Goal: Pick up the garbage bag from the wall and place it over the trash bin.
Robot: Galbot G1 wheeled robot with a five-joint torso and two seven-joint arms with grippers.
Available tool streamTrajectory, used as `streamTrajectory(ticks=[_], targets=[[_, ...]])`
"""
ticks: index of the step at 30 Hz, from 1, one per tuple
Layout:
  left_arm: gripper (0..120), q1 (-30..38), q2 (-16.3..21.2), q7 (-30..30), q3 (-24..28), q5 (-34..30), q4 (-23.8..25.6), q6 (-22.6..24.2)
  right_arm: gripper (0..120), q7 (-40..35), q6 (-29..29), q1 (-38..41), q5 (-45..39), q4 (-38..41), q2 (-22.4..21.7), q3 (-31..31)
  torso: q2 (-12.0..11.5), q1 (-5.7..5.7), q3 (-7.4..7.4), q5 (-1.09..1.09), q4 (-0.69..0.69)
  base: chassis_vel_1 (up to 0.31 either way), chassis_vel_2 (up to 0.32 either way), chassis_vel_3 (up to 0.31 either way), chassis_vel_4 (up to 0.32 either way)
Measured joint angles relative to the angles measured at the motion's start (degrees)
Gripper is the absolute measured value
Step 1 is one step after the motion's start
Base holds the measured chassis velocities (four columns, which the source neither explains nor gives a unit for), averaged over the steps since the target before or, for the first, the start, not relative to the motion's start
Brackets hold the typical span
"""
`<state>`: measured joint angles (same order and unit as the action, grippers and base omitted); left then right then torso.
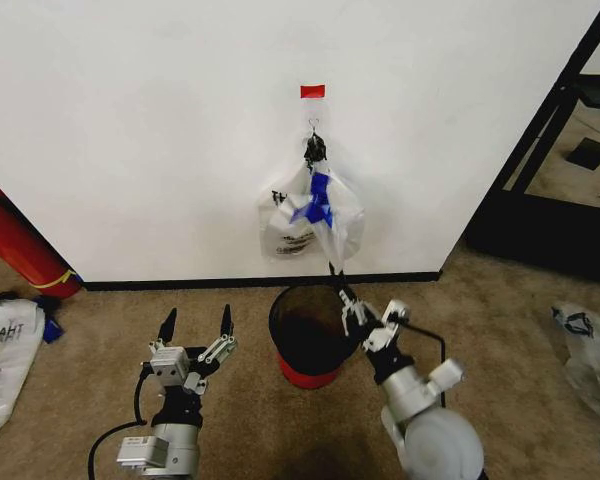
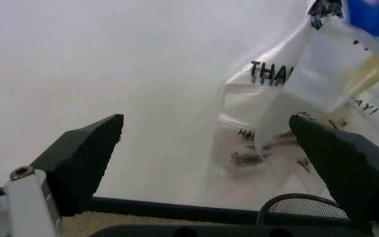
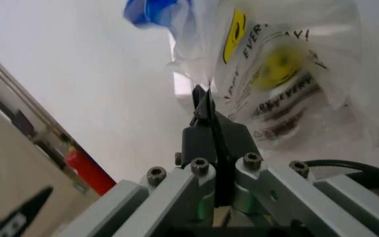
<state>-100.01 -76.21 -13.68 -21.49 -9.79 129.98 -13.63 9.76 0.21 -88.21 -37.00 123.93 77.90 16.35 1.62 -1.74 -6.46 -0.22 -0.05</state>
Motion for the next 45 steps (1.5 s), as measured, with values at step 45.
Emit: streamTrajectory(ticks=[45], targets=[[99, 1.8, 0.1, 0.2, 0.5, -1.8, -1.9, 0.0, 0, 1.0, 25.9, -19.8, 30.5, -4.1, 1.5, -1.4, 0.0, -0.01, 0.00, -0.01, -0.01, 0.000, 0.000, 0.000, 0.000]])
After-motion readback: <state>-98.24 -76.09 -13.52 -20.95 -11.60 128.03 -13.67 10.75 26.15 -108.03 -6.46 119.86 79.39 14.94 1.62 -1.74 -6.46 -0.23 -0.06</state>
